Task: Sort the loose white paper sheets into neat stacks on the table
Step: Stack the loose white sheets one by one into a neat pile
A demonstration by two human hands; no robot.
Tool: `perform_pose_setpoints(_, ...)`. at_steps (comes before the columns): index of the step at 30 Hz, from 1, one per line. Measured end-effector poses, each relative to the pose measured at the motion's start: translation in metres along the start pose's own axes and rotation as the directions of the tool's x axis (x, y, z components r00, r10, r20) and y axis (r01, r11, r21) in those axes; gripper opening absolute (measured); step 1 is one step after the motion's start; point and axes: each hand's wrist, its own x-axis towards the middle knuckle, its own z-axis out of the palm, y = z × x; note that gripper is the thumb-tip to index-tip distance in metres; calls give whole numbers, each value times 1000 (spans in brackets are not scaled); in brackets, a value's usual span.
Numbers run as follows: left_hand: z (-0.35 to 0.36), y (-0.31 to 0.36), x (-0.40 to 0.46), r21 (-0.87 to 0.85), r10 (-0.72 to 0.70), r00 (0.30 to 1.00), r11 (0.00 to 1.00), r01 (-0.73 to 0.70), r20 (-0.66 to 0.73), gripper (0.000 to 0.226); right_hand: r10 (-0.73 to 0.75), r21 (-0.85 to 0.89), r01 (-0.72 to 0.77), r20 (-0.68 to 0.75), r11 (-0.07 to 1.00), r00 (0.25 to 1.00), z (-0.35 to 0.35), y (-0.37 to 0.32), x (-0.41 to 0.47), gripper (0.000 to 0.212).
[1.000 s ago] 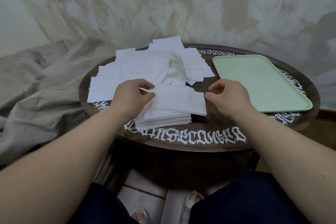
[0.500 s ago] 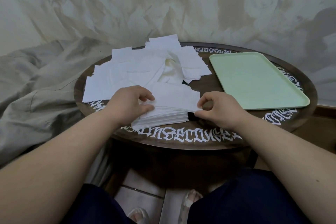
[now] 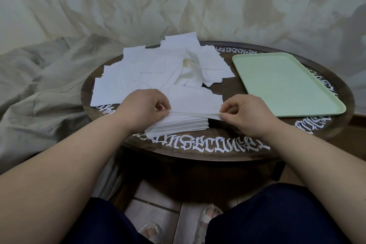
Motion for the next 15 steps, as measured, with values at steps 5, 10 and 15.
perform_pose_setpoints(5, 0, 3, 1, 31, 25, 999, 999, -24, -29, 7, 5, -12, -5, 19, 1000, 1000, -1, 2, -1, 5)
perform_pose_setpoints(10, -1, 2, 1, -11, 15, 1000, 1000, -16, -27, 8, -8, -41, 9, 25, 999, 1000, 0, 3, 0, 6)
perform_pose_setpoints(15, -1, 2, -1, -45, 10, 1000, 999, -10, -1, 8, -19, -33, 20, 33, 999, 999, 1, 2, -1, 6)
